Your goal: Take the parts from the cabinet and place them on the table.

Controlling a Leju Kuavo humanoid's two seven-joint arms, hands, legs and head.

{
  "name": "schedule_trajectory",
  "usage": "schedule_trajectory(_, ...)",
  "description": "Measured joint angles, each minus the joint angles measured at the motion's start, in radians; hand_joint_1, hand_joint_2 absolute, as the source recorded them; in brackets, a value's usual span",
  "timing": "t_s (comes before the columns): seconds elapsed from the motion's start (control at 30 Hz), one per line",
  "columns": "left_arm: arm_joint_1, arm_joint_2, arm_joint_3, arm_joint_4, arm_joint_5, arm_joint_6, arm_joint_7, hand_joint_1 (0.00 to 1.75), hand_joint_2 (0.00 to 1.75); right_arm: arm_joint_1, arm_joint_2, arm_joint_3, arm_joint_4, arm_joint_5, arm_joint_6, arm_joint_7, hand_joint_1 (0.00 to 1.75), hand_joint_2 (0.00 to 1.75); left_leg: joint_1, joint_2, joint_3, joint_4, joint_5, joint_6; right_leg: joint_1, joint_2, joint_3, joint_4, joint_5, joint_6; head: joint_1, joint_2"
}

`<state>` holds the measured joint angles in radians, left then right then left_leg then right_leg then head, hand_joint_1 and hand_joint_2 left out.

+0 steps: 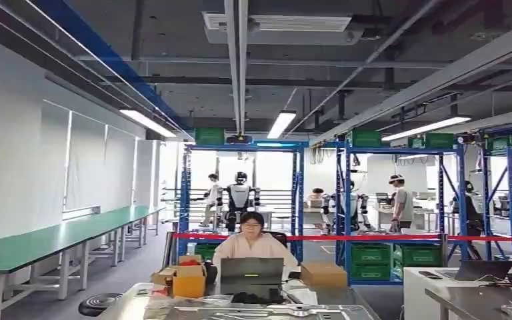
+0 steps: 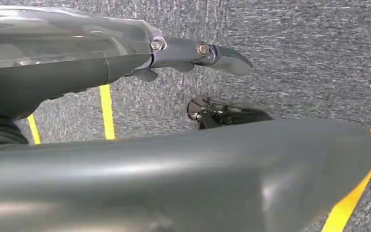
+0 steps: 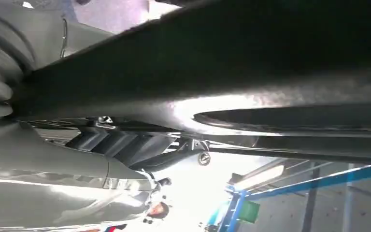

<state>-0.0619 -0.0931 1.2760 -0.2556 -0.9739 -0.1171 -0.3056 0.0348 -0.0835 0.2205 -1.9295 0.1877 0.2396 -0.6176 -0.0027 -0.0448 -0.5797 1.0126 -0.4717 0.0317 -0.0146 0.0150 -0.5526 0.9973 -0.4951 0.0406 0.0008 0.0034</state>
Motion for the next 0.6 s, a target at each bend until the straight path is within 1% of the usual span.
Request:
schedule_trajectory(0.1,0.002,0.000,0.003,0.000,0.000,0.000,-0.001,0.00,0.00,0.001,0.000,0.000,0.000,-0.001,0.000,0.000,1.75,1.75,0.004,-0.001,0.002,-0.006,0.002,-0.016,0.004,-0.001,-0.002,0.003,-0.001,-0.018,0.000,0.000)
schedule_trajectory(0.13,0.002,0.002,0.003,0.000,0.000,0.000,-0.001,0.00,0.00,-0.001,0.001,0.000,0.000,0.000,0.000,0.000,1.75,1.75,0.005,0.000,0.002,-0.004,-0.004,-0.022,-0.002,-0.005,0.002,-0.004,0.003,-0.027,0.000,0.000)
schedule_trajectory(0.17,0.001,0.002,0.003,0.000,0.000,0.000,-0.002,0.00,0.00,-0.001,0.002,0.000,-0.002,0.000,0.000,0.000,1.75,1.75,0.004,0.015,-0.003,0.014,-0.020,-0.028,-0.003,-0.010,0.004,-0.007,0.004,-0.034,0.000,0.000)
schedule_trajectory(0.2,0.000,0.001,0.003,0.000,-0.002,-0.001,-0.002,0.00,0.00,0.000,0.004,0.000,-0.003,-0.001,0.000,-0.001,1.75,1.75,0.006,0.025,-0.029,0.069,-0.054,-0.033,-0.003,-0.013,0.005,-0.007,0.003,-0.040,0.000,0.000)
schedule_trajectory(0.27,-0.002,0.001,0.004,0.000,-0.002,-0.001,-0.002,0.00,0.00,0.001,0.005,-0.001,-0.003,-0.001,0.000,0.000,1.75,1.75,0.011,0.030,-0.114,0.243,-0.131,-0.041,-0.001,-0.021,0.005,-0.007,0.000,-0.043,0.000,0.000)
schedule_trajectory(0.3,0.000,0.002,0.004,0.000,-0.002,-0.001,-0.002,0.00,0.00,0.002,0.005,-0.001,-0.003,-0.001,0.000,0.000,1.75,1.75,0.013,0.030,-0.146,0.305,-0.146,-0.043,-0.001,-0.023,0.006,-0.006,-0.001,-0.043,0.000,0.000)
schedule_trajectory(0.33,0.001,0.002,0.004,0.000,-0.002,-0.001,-0.002,0.00,0.00,0.003,0.006,-0.001,-0.003,-0.001,0.000,-0.001,1.75,1.75,0.014,0.031,-0.157,0.319,-0.137,-0.044,-0.001,-0.025,0.008,-0.006,-0.003,-0.042,0.000,0.000)
schedule_trajectory(0.37,0.002,0.002,0.004,0.000,-0.002,0.000,-0.002,0.00,0.00,0.003,0.006,-0.001,-0.003,0.000,0.000,0.000,1.75,1.75,0.016,0.032,-0.141,0.281,-0.103,-0.045,-0.002,-0.026,0.012,-0.006,-0.007,-0.040,0.000,0.000)
schedule_trajectory(0.4,0.001,0.002,0.004,0.000,-0.002,0.000,-0.002,0.00,0.00,0.003,0.006,-0.001,-0.003,0.000,0.000,-0.001,1.75,1.75,0.018,0.034,-0.109,0.209,-0.059,-0.044,-0.003,-0.026,0.017,-0.005,-0.010,-0.037,0.000,0.000)
schedule_trajectory(0.43,0.001,0.002,0.004,0.000,-0.002,0.000,-0.003,0.00,0.00,0.003,0.006,-0.001,-0.003,-0.001,0.000,-0.001,1.75,1.75,0.019,0.037,-0.064,0.117,-0.011,-0.043,-0.004,-0.026,0.025,-0.005,-0.015,-0.033,0.000,0.000)
schedule_trajectory(0.47,0.001,0.002,0.004,0.000,-0.002,0.000,-0.003,0.00,0.00,0.002,0.007,-0.001,-0.003,-0.001,0.000,-0.001,1.75,1.75,0.021,0.044,-0.025,0.031,0.020,-0.042,-0.004,-0.028,0.031,-0.005,-0.022,-0.026,0.000,0.000)
schedule_trajectory(0.5,0.000,0.002,0.005,0.000,-0.002,-0.001,-0.004,0.00,0.00,0.002,0.007,-0.001,-0.004,-0.001,0.000,-0.001,1.75,1.75,0.015,0.045,-0.014,0.019,0.005,-0.039,0.004,-0.027,0.030,-0.001,-0.026,-0.020,0.000,0.000)
schedule_trajectory(0.53,-0.003,0.002,0.005,0.000,-0.002,-0.001,-0.005,0.00,0.00,0.002,0.007,-0.002,-0.005,0.000,0.000,-0.001,1.75,1.75,0.016,0.045,-0.015,0.016,-0.001,-0.030,0.004,-0.027,0.027,-0.001,-0.025,-0.016,0.000,0.000)
schedule_trajectory(0.57,-0.003,0.002,0.005,0.000,-0.003,-0.001,-0.006,0.00,0.00,0.001,0.007,-0.002,-0.005,0.000,0.000,-0.001,1.75,1.75,0.013,0.044,-0.017,0.016,-0.003,-0.026,0.003,-0.028,0.028,-0.003,-0.027,-0.011,0.000,0.000)
schedule_trajectory(0.6,-0.002,0.002,0.005,0.000,-0.003,-0.001,-0.006,0.00,0.00,0.001,0.007,-0.001,-0.005,0.000,0.000,-0.001,1.75,1.75,0.010,0.043,-0.017,0.016,-0.006,-0.019,0.001,-0.030,0.031,-0.007,-0.027,-0.006,0.000,0.000)
